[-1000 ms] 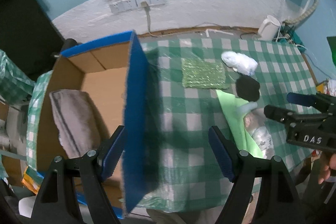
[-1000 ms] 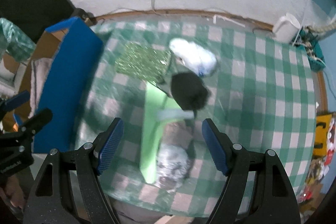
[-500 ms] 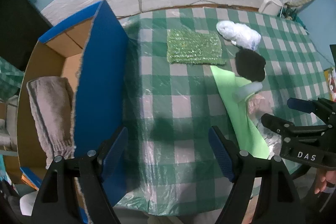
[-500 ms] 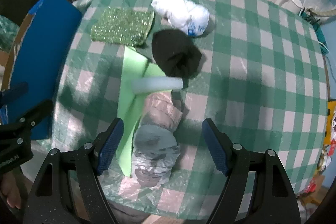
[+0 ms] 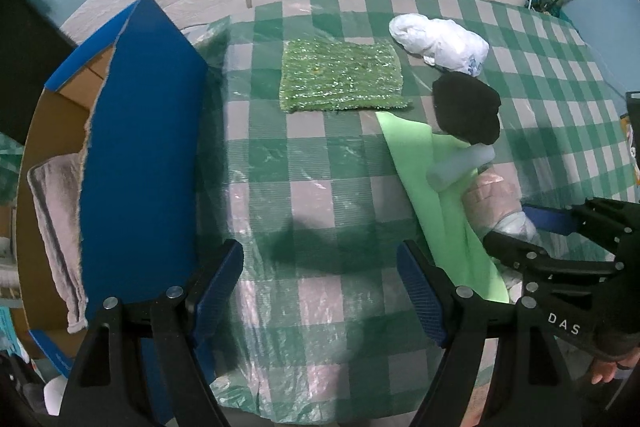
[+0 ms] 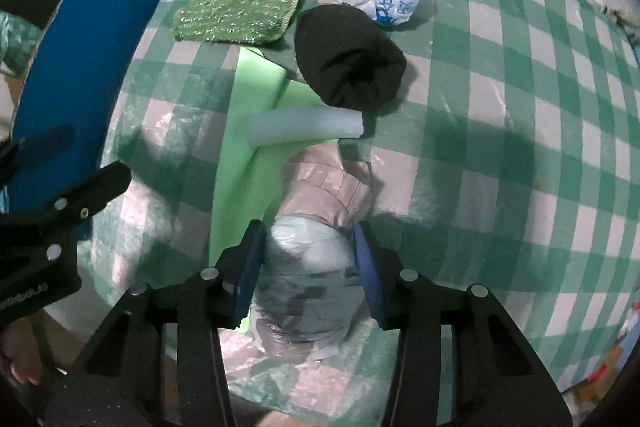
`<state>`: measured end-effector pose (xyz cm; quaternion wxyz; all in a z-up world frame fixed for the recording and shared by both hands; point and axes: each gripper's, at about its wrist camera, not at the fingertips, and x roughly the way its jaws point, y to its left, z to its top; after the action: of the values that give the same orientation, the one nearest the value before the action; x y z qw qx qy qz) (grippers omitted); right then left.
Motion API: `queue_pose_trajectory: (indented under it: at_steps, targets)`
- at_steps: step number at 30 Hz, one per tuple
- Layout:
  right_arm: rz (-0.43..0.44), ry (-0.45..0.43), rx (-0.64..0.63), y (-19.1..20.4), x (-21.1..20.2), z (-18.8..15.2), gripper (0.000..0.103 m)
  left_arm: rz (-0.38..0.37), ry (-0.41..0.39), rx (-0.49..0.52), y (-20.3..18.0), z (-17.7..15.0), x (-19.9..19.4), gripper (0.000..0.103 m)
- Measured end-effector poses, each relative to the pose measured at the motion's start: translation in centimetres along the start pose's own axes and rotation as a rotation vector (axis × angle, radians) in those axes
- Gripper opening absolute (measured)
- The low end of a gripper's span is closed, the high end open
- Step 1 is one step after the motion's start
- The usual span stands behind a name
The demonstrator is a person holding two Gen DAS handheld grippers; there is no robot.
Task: Organize soft objects
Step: 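Grasp the pink-and-silver plastic-wrapped bundle with the right tool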
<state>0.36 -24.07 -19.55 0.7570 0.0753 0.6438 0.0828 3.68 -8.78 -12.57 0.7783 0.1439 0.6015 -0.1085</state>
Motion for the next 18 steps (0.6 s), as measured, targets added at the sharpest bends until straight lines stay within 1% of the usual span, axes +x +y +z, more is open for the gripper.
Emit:
queue_pose_trajectory:
  at_steps: [5,10,12,13,15,18]
  targets:
    - [-0.072,-0.007,-0.004,-0.8,-0.4,-0.2,0.043,-0.001,0.015,0.008,-0.6,0.2,0.5,0.080]
    - [-0.099,-0.013,0.038,-2.9,-0.7,-0.2,0.043,-0.014,0.032,0.012,-1.5,0.5,1.1,0.080]
    - [-0.111,-0.019,0.054,-3.6,-0.9,-0.3,0.044,-0.031,0.039,0.010,-1.9,0.7,1.3,0.082]
    - [-0.112,-0.025,0.068,-4.0,-1.0,-0.4,0.044,-0.044,0.042,0.008,-2.1,0.8,1.4,0.082]
    - [-0.091,-0.032,0.092,-4.7,-1.1,-0.4,0.047,-0.068,0.050,0.003,-2.6,0.9,1.6,0.087]
    - [-0.079,-0.054,0.113,-5.0,-1.6,-0.8,0.051,-0.096,0.056,-0.001,-3.3,1.1,2.0,0.087]
